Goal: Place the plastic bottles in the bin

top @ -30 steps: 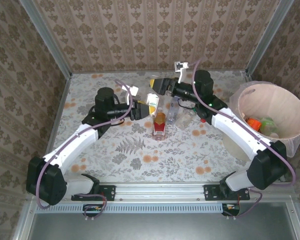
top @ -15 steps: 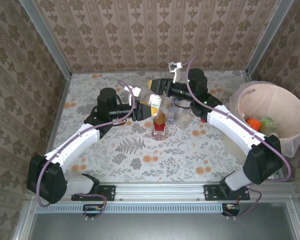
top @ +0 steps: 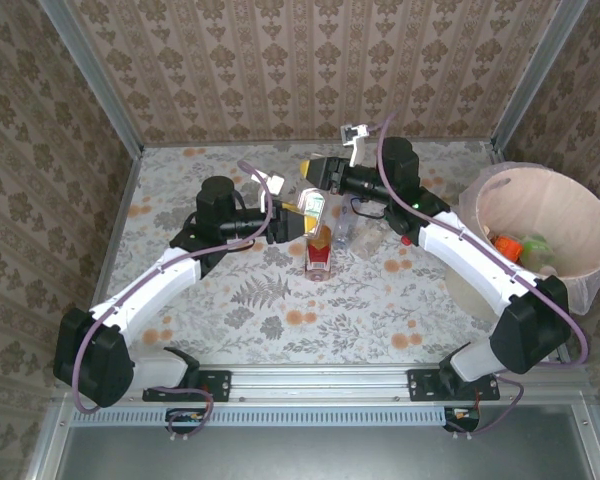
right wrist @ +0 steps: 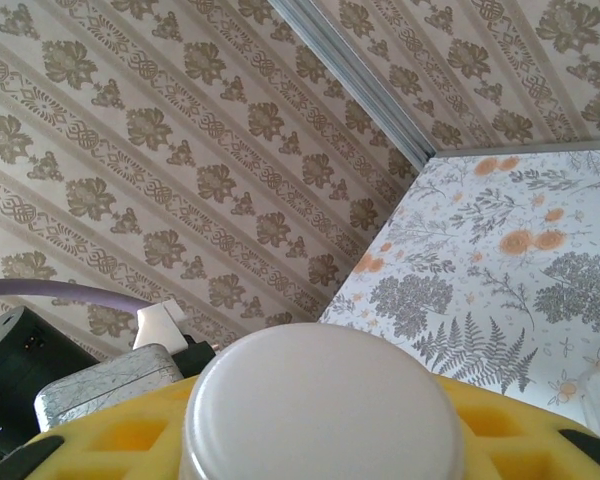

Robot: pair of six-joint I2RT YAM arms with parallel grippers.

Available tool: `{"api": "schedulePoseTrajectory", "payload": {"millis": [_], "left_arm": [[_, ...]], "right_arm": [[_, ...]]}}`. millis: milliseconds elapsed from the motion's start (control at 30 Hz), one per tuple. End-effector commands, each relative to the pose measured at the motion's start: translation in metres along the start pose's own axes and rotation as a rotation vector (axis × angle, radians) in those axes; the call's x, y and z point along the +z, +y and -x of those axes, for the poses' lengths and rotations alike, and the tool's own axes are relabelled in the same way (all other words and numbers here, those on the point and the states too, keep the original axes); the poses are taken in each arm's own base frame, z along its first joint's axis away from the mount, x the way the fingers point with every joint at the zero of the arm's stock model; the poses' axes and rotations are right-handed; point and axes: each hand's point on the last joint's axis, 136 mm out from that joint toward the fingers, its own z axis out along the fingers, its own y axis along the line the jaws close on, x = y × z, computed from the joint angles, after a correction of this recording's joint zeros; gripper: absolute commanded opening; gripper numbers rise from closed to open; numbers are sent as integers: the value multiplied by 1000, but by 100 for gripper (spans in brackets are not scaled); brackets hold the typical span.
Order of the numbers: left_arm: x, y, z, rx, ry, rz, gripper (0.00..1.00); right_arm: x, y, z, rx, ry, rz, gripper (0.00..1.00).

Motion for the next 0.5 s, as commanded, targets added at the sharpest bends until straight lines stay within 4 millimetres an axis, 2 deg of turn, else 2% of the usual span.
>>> {"api": "schedulePoseTrajectory", "payload": {"millis": [0, 33, 100, 133, 300, 333, 467], "left_arm": [[1, -4, 11, 2, -24, -9, 50], [2, -1, 11, -4, -24, 0, 59], [3, 4, 12, -17, -25, 18, 95], [3, 5, 12, -19, -25, 20, 100], [0, 9, 12, -11, -42, 54, 100], [-2, 12, 12, -13, -49, 75, 100], [-12, 36, 8, -39, -76, 228, 100]], "right_arm": [[-9, 10, 2, -102, -2, -7, 33], [-10, 8, 3, -109, -5, -19, 33], [-14, 4, 5, -125, -6, -63, 33], [-16, -2, 7, -130, -3, -100, 32], [-39, -36, 19, -176, 9, -310, 32], [-55, -33, 29, -202, -15, -346, 31], [-97, -56, 50, -289, -50, -560, 32]]}}
